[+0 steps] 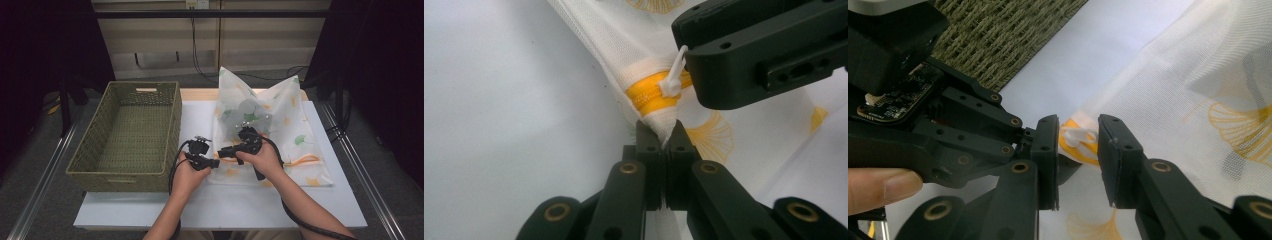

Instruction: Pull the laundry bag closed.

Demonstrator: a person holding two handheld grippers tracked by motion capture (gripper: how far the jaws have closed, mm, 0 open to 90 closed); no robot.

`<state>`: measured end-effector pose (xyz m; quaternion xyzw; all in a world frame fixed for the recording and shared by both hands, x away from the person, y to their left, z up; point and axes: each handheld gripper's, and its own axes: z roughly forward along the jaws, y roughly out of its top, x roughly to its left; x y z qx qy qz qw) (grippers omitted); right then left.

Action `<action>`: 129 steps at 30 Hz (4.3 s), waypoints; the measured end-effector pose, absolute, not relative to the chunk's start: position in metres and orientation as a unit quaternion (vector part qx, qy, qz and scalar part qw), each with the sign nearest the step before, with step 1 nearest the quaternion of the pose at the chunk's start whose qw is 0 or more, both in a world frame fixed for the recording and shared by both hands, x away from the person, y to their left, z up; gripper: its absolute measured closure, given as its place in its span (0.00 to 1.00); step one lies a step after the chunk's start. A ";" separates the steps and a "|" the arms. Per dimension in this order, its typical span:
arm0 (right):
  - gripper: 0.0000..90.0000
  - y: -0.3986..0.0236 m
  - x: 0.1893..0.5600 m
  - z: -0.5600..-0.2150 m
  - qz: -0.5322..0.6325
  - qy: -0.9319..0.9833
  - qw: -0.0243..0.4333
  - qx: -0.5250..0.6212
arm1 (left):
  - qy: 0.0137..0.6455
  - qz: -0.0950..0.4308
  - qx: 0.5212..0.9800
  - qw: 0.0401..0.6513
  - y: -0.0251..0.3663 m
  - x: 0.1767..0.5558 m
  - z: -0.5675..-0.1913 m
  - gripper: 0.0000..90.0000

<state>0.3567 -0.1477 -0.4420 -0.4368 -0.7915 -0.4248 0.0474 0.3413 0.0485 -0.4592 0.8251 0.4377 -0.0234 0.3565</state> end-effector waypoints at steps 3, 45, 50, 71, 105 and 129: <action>0.80 -0.147 0.357 -0.443 -0.423 -0.792 0.047 -0.438 | 0.436 -0.024 0.827 0.355 0.049 0.341 -0.459 0.98; 0.62 -0.139 0.365 -0.448 -0.417 -0.783 0.049 -0.458 | 0.435 -0.026 0.828 0.353 0.048 0.342 -0.462 0.98; 0.67 -0.130 0.365 -0.448 -0.420 -0.790 0.047 -0.443 | 0.435 -0.027 0.828 0.353 0.047 0.342 -0.462 0.98; 0.90 -0.145 0.357 -0.441 -0.415 -0.808 0.036 -0.416 | 0.438 -0.022 0.828 0.350 0.046 0.342 -0.464 0.98; 1.00 -0.146 0.353 -0.438 -0.390 -0.837 0.044 -0.381 | 0.439 -0.038 0.818 0.369 0.050 0.343 -0.458 0.98; 0.96 -0.156 0.359 -0.443 -0.426 -0.802 0.053 -0.414 | 0.432 -0.047 0.826 0.359 0.044 0.342 -0.462 0.99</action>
